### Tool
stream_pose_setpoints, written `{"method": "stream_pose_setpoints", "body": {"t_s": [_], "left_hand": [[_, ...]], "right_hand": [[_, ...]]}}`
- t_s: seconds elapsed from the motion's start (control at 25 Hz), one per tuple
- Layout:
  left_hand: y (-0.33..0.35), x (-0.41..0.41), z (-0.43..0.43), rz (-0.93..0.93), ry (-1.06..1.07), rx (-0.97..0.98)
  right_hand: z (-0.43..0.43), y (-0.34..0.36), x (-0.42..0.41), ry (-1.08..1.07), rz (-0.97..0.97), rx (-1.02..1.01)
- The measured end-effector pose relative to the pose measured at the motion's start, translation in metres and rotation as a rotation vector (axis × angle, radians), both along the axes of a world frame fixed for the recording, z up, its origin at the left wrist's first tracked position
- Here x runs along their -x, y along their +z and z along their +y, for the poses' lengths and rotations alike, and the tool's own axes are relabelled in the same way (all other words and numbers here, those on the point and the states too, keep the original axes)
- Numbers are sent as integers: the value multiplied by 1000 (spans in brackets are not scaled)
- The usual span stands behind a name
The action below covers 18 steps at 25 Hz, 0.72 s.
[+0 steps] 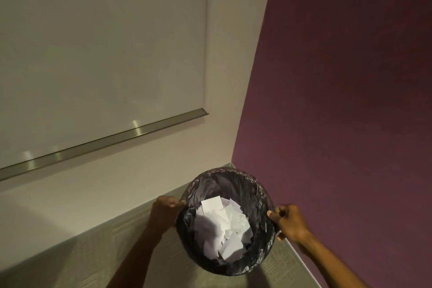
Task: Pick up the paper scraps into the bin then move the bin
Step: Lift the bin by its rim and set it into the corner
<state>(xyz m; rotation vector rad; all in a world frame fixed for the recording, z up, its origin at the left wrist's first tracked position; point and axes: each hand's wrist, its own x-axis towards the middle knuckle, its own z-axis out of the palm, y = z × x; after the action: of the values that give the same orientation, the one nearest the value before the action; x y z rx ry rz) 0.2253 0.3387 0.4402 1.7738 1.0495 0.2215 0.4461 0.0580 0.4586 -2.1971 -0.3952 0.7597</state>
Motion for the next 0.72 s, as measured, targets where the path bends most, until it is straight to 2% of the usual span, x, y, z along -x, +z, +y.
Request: {"method": "stream_pose_setpoints", "body": {"t_s": [0.2,0.32,0.48,0.72], "left_hand": [[-27,-40,28,134,-127,-69],[-51,-70,40,168,-125,-23],[-113,-112,57,243,-47,81],[-226,-188,78,360,-119,-17]], "right_hand": [[30,-36,-36,-35,0,61],[47,-70,-61,-44,-9,91],[72,-133,-100,-29,-6,155],[112,-250,-174,25,-29,255]]}}
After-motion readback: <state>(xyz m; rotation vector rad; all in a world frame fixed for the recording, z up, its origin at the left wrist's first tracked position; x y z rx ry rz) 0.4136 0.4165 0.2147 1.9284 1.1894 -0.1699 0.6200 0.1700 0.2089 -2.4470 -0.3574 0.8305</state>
